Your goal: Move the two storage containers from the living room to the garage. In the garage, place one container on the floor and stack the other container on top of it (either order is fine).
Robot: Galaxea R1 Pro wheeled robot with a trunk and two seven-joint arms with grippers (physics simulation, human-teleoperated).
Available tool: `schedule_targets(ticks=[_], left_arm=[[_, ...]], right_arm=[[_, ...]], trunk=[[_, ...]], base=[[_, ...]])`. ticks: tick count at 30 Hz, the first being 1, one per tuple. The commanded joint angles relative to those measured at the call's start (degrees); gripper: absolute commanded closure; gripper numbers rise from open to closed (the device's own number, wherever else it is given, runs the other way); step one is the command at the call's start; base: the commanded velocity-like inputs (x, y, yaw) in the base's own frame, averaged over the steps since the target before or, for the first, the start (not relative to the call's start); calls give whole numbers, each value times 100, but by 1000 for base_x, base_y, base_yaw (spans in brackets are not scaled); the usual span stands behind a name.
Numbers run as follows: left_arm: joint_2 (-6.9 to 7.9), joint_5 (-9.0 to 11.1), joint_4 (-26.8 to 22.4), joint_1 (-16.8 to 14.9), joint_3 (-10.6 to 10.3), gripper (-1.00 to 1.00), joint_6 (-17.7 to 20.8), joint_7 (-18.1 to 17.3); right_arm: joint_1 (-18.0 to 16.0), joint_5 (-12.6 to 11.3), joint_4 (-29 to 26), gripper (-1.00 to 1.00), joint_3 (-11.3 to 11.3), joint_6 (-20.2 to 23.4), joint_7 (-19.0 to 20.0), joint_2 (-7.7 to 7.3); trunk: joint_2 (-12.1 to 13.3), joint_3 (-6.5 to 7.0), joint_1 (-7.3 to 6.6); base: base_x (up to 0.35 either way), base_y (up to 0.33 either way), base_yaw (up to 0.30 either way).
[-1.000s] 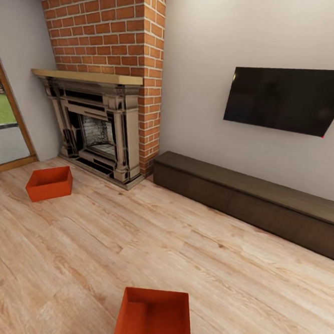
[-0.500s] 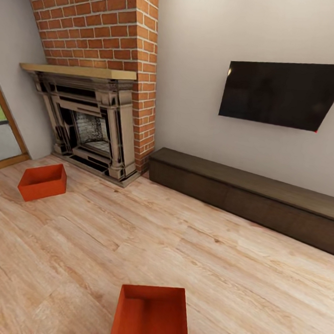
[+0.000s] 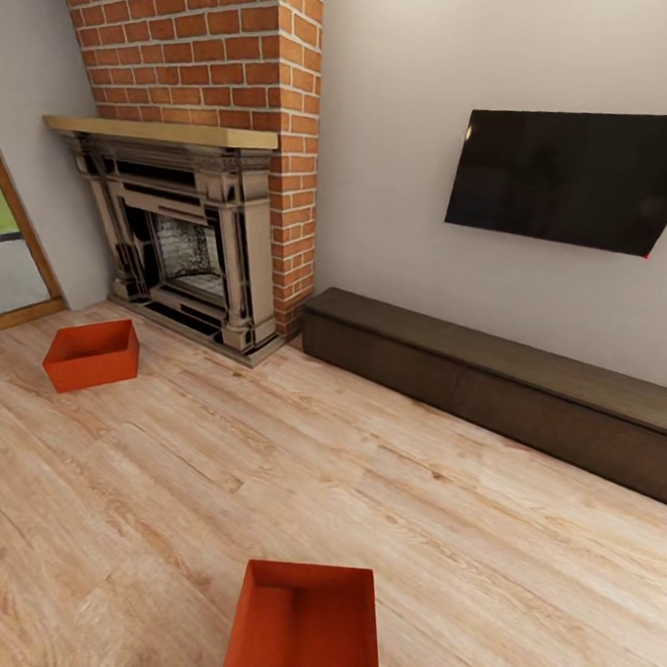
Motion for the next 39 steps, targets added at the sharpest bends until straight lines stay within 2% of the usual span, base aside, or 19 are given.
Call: schedule_targets(ticks=[1,11,17,39], left_arm=[[-2,19,-9,0,6,-100,15,18],[-6,-5,-21,0,-29,-100,13,18],[85,-41,8,0,-55,-100,19,18],[87,-58,8,0,-62,-100,20,18]], right_arm=[[-5,-60,14,-100,45,-28,16,2],[-5,-59,14,-100,37,-38,16,-1],[-5,-64,14,-100,36,-39,10,-1],[-5,-79,14,-100,33,-39,7,-1]], trunk=[[-2,-14,0],[-2,-105,0],[-2,-160,0],[-2,-361,0]], base=[[0,0,69],[0,0,69],[0,0,69],[0,0,36]])
